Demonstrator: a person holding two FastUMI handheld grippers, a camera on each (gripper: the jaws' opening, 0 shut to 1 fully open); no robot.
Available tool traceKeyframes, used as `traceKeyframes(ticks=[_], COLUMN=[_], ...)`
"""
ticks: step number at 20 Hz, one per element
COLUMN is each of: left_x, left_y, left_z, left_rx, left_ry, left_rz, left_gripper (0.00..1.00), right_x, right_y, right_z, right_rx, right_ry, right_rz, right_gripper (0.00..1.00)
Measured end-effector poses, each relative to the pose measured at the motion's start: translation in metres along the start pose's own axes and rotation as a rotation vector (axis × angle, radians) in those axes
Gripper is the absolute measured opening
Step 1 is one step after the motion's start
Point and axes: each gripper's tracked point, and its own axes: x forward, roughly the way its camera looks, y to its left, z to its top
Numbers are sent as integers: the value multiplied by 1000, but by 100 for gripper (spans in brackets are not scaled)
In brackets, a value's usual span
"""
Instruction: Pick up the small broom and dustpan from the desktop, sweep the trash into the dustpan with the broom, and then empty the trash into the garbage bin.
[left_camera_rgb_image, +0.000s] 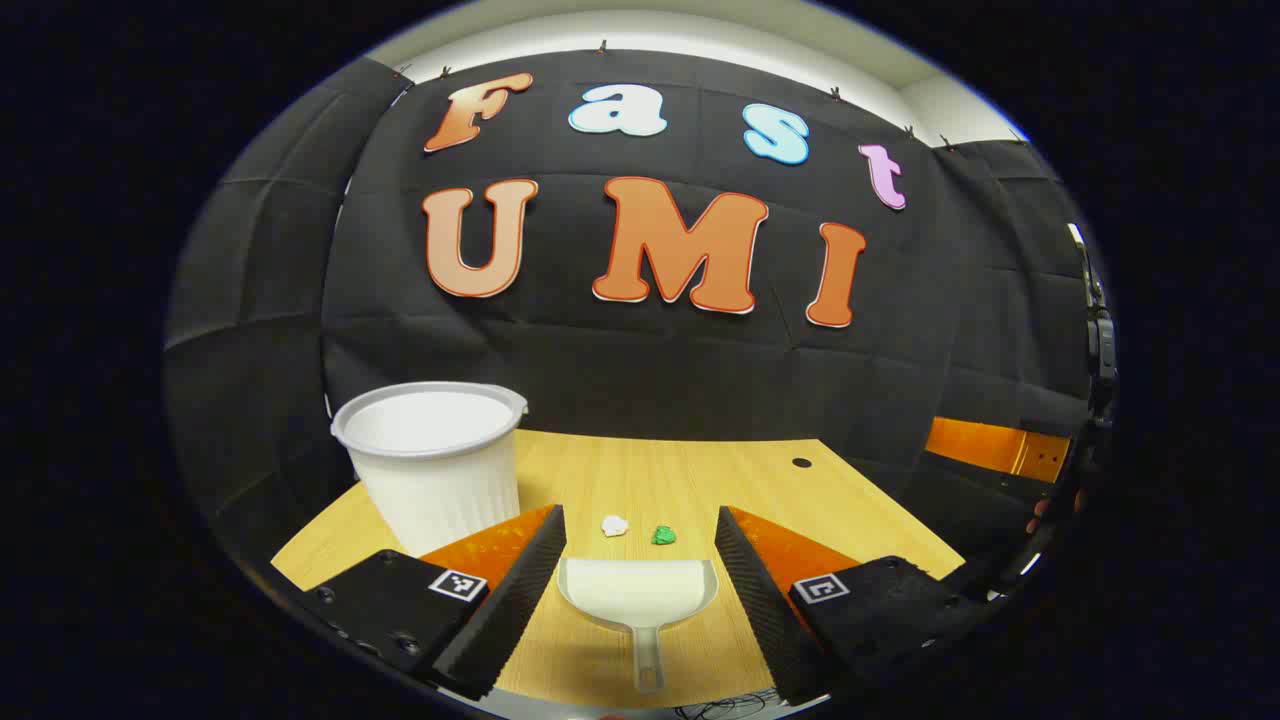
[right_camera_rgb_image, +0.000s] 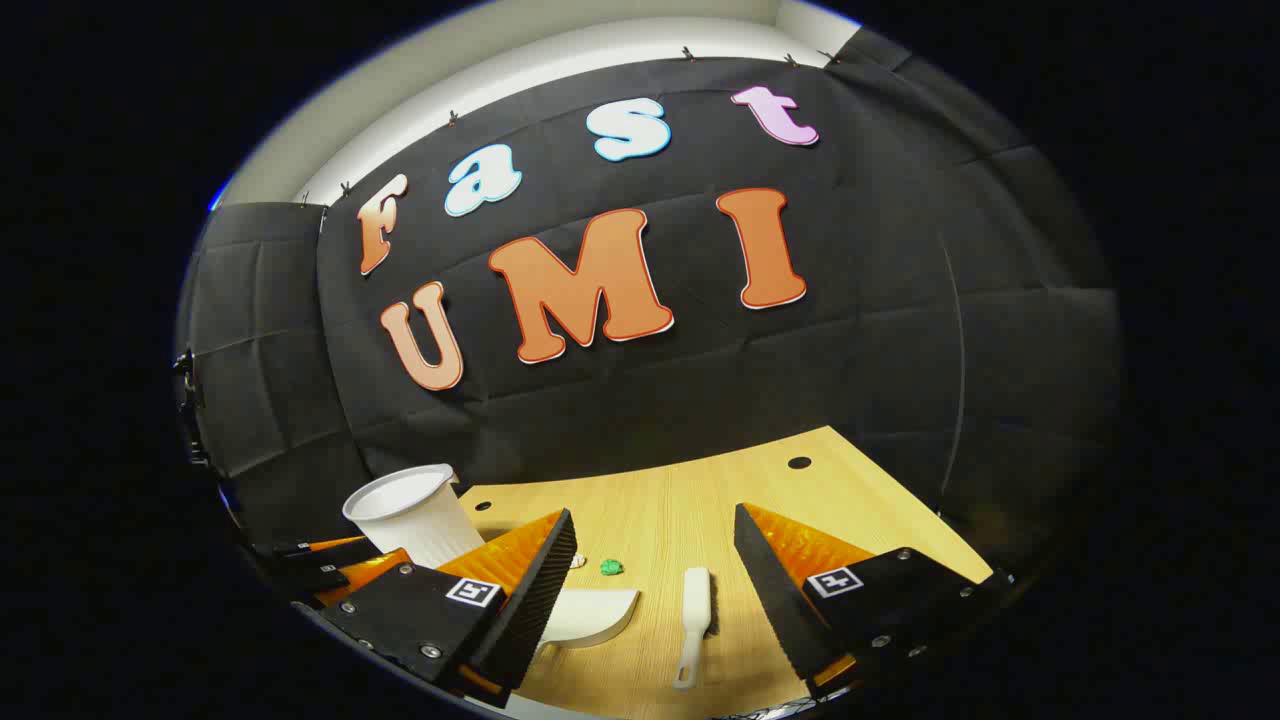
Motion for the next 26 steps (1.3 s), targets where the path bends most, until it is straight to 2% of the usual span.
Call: traceKeyframes(ticks=[7,17,26], left_x=[13,12,14], left_y=[6,15,7], left_z=[-10,-25,-37], left_rx=[-15,-20,-17], left_ry=[63,114,135], left_rz=[-33,-22,-39], left_gripper=[95,95,95], right_x=[-2,3,4], right_y=[11,15,4], right_z=[-6,-14,-20], right_rx=[-4,-21,-32], right_ry=[19,40,61], right_rz=[9,11,-6], right_gripper=[95,95,95])
